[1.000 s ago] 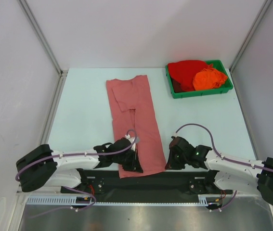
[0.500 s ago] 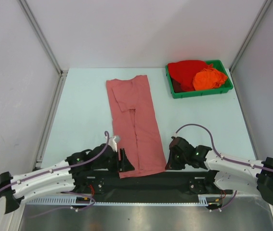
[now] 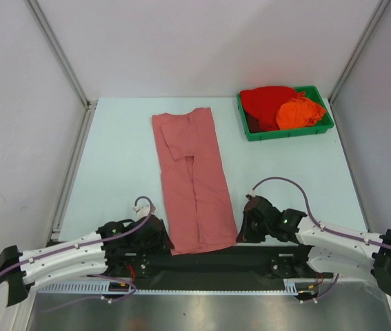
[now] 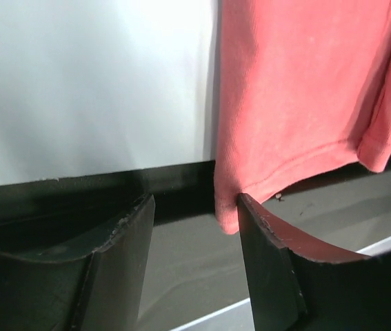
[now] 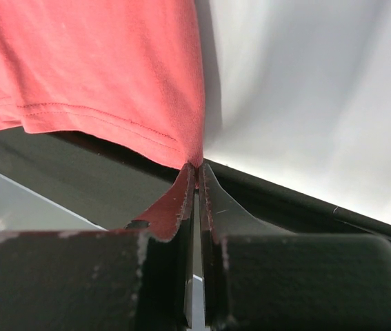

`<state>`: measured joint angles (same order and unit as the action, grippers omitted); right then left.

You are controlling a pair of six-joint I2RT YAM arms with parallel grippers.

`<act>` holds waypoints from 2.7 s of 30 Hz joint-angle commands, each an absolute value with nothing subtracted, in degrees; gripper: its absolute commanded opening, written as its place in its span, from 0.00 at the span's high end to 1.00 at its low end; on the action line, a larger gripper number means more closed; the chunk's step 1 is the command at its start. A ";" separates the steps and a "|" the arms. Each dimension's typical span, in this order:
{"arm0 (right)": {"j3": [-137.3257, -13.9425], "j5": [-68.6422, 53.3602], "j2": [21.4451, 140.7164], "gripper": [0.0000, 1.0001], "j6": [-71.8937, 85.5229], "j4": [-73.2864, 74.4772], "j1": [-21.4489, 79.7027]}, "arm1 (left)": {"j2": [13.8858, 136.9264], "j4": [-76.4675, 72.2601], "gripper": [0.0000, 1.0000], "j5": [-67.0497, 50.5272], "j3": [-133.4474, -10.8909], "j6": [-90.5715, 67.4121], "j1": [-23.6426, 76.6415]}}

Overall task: Fold and stack the t-shirts
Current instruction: Fold the tshirt

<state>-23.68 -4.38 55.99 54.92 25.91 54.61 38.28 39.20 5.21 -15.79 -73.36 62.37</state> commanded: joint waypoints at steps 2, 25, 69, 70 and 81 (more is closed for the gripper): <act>-23.91 -4.13 54.67 1.00 54.05 26.72 54.49 | 38.40 36.66 0.43 4.13 -14.41 -76.91 62.67; -27.50 -2.73 53.27 1.00 50.89 27.42 56.60 | 28.75 34.87 1.00 -0.88 -11.51 -75.94 62.05; -79.45 -18.10 104.57 1.00 20.04 24.87 29.27 | 85.07 23.38 1.00 -12.75 -58.26 -30.68 15.74; -81.02 -18.80 105.46 1.00 20.04 24.87 29.01 | 85.95 23.03 1.00 -12.66 -58.53 -30.67 15.12; -86.57 -20.65 113.02 1.00 18.63 24.70 26.02 | 96.49 21.71 1.00 -15.73 -64.07 -30.41 10.81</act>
<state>-83.35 -18.98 112.01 20.25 26.02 26.92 95.33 24.40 -13.98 -61.23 -31.81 11.84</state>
